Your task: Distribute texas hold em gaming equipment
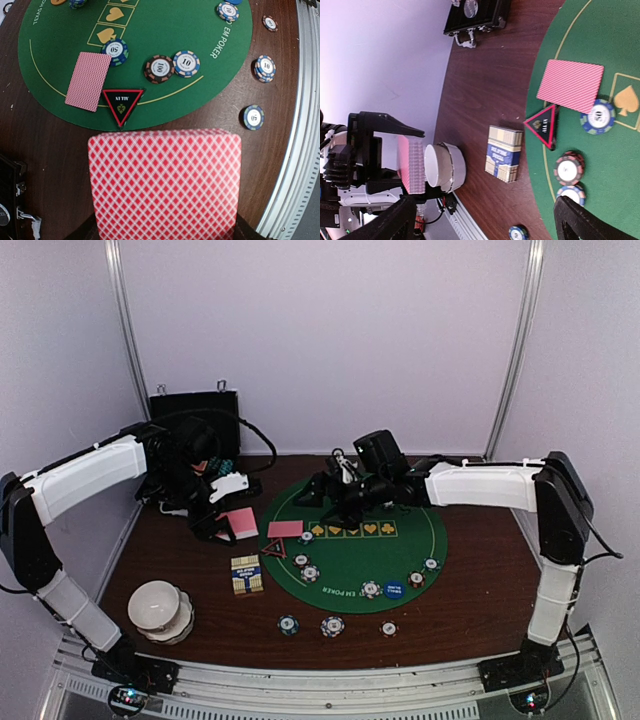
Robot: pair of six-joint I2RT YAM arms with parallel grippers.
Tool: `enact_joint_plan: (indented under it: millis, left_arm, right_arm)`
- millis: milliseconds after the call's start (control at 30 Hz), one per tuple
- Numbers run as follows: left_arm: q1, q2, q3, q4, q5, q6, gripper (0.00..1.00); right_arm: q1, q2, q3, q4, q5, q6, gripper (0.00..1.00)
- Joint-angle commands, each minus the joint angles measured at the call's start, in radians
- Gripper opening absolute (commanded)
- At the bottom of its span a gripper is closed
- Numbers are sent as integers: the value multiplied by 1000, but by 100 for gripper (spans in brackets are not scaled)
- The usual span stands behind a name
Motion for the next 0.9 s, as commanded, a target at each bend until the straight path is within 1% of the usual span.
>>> enact_joint_plan:
  millis: [0, 67, 133, 300, 367, 533, 867]
  left_arm:
    - [6, -28, 28, 13, 23, 3, 0]
    - [6, -28, 29, 12, 24, 2, 0]
    - [6, -27, 30, 13, 23, 0, 0]
    - [6, -24, 32, 14, 27, -1, 0]
    - [6, -22, 35, 13, 27, -2, 0]
    - [6, -20, 43, 13, 31, -3, 0]
    - [6, -15, 49, 13, 35, -3, 0]
  right_arm:
    - [45, 30, 2, 194, -49, 128, 100]
    - [72, 52, 36, 169, -46, 107, 98]
    - [88, 80, 63, 181, -70, 117, 96]
    - [111, 132, 110, 217, -117, 143, 86]
    - [119, 155, 132, 232, -138, 156, 83]
    - [132, 206, 170, 295, -180, 206, 81]
    - [147, 285, 261, 322, -217, 243, 81]
